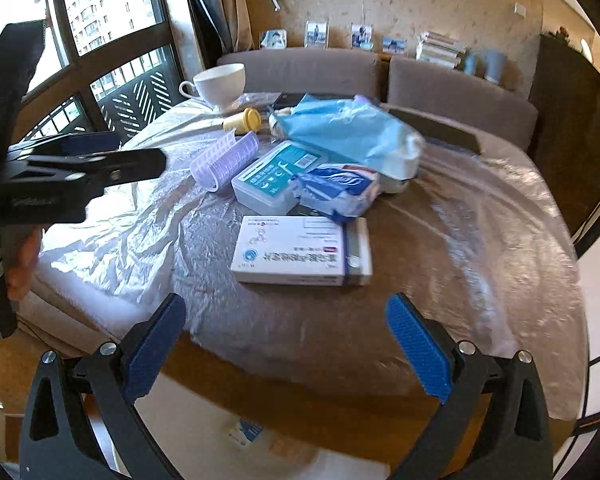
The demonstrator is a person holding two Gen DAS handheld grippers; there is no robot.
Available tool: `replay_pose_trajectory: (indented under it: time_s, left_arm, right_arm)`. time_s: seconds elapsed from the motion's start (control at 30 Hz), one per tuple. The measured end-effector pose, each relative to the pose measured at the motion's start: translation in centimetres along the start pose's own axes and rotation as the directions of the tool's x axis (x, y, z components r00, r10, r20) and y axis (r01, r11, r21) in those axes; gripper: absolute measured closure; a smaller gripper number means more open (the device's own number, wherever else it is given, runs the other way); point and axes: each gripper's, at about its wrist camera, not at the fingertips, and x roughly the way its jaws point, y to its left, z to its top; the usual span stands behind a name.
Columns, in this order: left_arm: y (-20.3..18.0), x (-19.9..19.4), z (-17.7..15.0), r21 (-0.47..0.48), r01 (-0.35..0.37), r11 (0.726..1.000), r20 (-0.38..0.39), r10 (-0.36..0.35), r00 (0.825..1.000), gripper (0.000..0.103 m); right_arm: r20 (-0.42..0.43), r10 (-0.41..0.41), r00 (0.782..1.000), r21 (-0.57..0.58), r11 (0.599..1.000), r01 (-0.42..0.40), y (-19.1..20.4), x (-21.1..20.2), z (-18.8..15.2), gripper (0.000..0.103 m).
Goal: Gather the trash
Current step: 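Move the left tool to the purple hair roller while the right tool approaches a white medicine box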
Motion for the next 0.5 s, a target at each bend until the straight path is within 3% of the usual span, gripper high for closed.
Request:
replay_pose_trajectory:
  time_s: [0.33, 0.5]
  left_arm:
    - [1.1, 6.3, 1.1, -0.006, -0.016, 1.0, -0.088, 0.015, 0.996, 0.001]
    - [1.9, 7.7, 1.8, -0.04, 0.025, 0.999, -0.097, -0.029, 0.995, 0.002]
  right_arm:
    - [-0.037, -0.034, 0.999, 0.02, 0.999, 0.035, -0.6, 3.7, 1.2, 0.004]
    - [-0.029, -0.051, 0.998, 0.017, 0.999, 0.051, -0.8, 4.5, 1.9, 0.004]
